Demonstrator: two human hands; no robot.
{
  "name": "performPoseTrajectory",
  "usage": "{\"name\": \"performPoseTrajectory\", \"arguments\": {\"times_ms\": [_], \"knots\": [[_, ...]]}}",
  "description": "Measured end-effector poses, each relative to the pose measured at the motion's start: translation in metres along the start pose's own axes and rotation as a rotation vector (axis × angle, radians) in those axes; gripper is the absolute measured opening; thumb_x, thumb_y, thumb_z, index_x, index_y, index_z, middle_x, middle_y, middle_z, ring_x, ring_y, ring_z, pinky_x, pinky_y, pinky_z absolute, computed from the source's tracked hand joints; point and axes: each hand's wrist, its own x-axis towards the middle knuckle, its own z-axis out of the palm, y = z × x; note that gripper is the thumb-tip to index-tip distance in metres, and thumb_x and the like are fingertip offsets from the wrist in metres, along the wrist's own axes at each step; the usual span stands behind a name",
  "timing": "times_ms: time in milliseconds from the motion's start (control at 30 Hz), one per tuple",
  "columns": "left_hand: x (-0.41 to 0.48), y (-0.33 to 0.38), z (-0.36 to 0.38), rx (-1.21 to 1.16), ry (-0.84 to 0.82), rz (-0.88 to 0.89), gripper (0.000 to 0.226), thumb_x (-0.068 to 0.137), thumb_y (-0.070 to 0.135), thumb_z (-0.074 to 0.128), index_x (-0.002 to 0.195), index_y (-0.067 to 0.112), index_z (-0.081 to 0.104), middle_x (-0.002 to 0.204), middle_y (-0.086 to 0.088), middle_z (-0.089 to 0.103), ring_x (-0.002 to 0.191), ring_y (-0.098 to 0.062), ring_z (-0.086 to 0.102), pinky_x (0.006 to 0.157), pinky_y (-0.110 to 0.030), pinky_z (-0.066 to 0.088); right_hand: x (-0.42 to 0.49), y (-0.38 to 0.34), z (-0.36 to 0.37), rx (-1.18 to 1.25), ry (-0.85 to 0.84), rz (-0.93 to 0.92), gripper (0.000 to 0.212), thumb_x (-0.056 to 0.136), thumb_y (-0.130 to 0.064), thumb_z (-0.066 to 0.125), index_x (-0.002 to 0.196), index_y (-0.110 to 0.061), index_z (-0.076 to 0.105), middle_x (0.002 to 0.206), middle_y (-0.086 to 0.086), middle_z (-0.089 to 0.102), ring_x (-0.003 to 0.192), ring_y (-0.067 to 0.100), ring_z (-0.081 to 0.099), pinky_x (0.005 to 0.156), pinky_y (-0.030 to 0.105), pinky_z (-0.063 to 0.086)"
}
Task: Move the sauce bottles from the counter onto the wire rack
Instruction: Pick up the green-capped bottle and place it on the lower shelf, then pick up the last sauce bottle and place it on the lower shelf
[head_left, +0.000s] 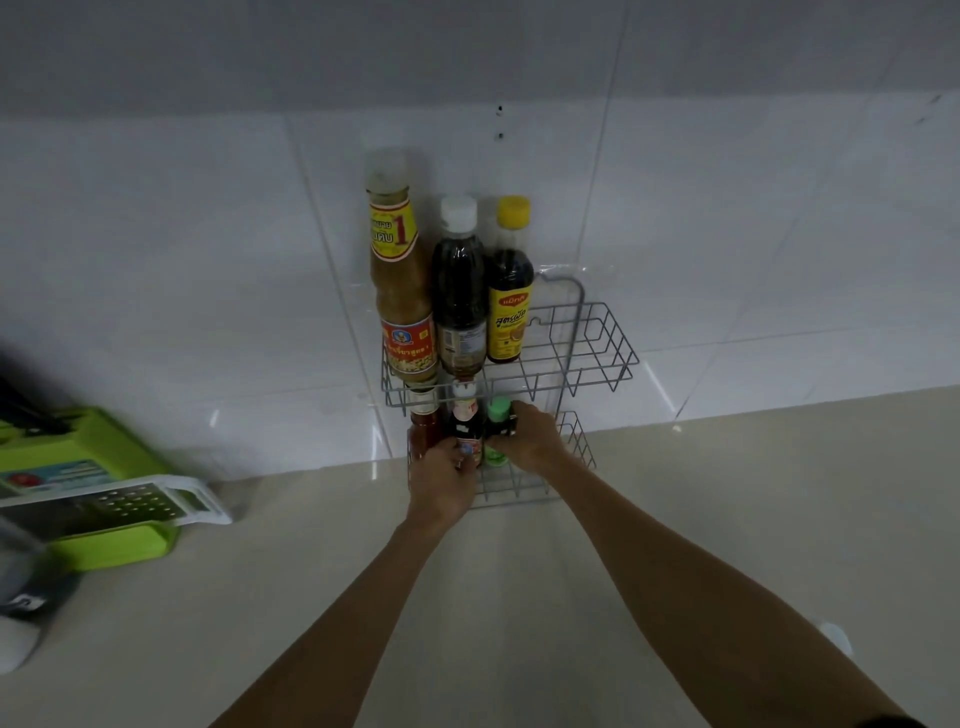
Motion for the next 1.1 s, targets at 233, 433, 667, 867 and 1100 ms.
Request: {"name": "performPoseTrajectory", "arguments": {"times_ms": [233,433,667,867,1100], "knots": [[-0.016,0.013,0.002,0.005,-0.003,0.070,0.021,0.090,0.004,0.055,0.104,0.006,0.071,0.106,-0.007,0.073,0.096,-0.020,0.064,0.082,-0.022,0.045,-0.002,0.003,-0.002,0.026,0.013,-0.013,0.055,0.081,-0.025,0.075,0.124,-0.006,0.047,0.121,0.016,0.064,0.111,0.034,0.062,0.082,0.034,0.050],[-0.041,0.022,0.006,0.022,-0.068,0.140,0.024,0.093,0.010,0.054,0.112,0.009,0.069,0.111,-0.003,0.071,0.097,-0.009,0.059,0.081,-0.013,0.039,-0.033,0.014,-0.017,-0.024,0.062,-0.059,0.046,0.084,-0.009,0.064,0.128,-0.006,0.051,0.129,0.019,0.056,0.120,0.033,0.054,0.088,0.030,0.044],[-0.090,0.039,0.031,0.047,-0.243,0.119,0.030,0.094,0.018,0.057,0.120,0.011,0.067,0.124,-0.002,0.068,0.114,-0.017,0.064,0.091,-0.015,0.039,-0.139,0.045,-0.063,-0.079,0.166,-0.089,0.024,0.084,-0.005,0.061,0.106,-0.013,0.066,0.114,0.014,0.063,0.105,0.029,0.062,0.085,0.026,0.046],[-0.143,0.068,0.064,0.015,-0.384,0.162,0.034,0.094,0.026,0.059,0.126,0.016,0.065,0.128,0.000,0.066,0.118,-0.013,0.061,0.093,-0.013,0.037,-0.242,0.076,-0.126,-0.372,0.350,-0.051,0.017,0.091,-0.018,0.057,0.104,-0.020,0.067,0.110,0.004,0.065,0.103,0.024,0.059,0.083,0.037,0.052],[-0.193,0.092,0.091,0.035,-0.531,0.207,0.034,0.093,0.024,0.059,0.126,0.018,0.065,0.129,0.001,0.066,0.119,-0.012,0.060,0.095,-0.016,0.039,-0.284,0.140,-0.145,-0.466,-0.014,0.213,0.039,0.095,-0.012,0.049,0.133,-0.017,0.043,0.123,0.014,0.049,0.105,0.033,0.057,0.086,0.040,0.053]]}}
